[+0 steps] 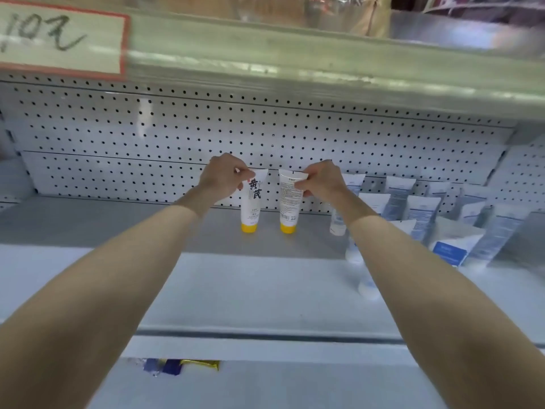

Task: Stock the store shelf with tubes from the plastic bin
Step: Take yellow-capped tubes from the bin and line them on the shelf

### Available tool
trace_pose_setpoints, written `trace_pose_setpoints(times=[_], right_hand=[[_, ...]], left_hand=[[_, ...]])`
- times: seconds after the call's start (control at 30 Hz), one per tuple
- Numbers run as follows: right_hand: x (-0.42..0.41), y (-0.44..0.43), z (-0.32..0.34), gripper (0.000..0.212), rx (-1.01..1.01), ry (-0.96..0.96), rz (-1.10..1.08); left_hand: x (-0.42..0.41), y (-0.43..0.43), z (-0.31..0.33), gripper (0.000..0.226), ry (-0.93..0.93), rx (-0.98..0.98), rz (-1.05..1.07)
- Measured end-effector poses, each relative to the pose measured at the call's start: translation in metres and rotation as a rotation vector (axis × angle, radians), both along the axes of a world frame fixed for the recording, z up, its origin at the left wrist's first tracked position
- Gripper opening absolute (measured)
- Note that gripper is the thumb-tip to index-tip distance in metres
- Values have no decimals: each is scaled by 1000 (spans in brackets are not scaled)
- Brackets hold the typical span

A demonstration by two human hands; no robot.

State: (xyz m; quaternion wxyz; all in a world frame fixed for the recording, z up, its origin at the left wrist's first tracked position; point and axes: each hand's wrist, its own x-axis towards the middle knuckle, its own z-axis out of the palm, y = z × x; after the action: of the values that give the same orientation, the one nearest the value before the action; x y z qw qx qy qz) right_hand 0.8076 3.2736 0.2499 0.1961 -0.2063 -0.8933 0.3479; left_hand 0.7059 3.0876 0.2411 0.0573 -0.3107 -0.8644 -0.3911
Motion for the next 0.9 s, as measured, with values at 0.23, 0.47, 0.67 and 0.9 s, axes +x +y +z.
trace_pose_setpoints(times=[0.23, 0.47, 0.67, 0.9], right_hand=[[-9, 1, -10, 13, 25, -7, -16], [-6, -1, -11, 8, 35, 1, -19], [0, 0, -13, 26, 68, -60, -17], [26, -11, -16, 37, 70, -151, 20]], left_hand=[[-6, 7, -7, 22, -34, 32, 6], [-9, 5, -13, 25, -109, 40, 23], [2, 1, -16, 33, -179, 8, 21], [29, -19, -20, 55, -277, -169, -12]])
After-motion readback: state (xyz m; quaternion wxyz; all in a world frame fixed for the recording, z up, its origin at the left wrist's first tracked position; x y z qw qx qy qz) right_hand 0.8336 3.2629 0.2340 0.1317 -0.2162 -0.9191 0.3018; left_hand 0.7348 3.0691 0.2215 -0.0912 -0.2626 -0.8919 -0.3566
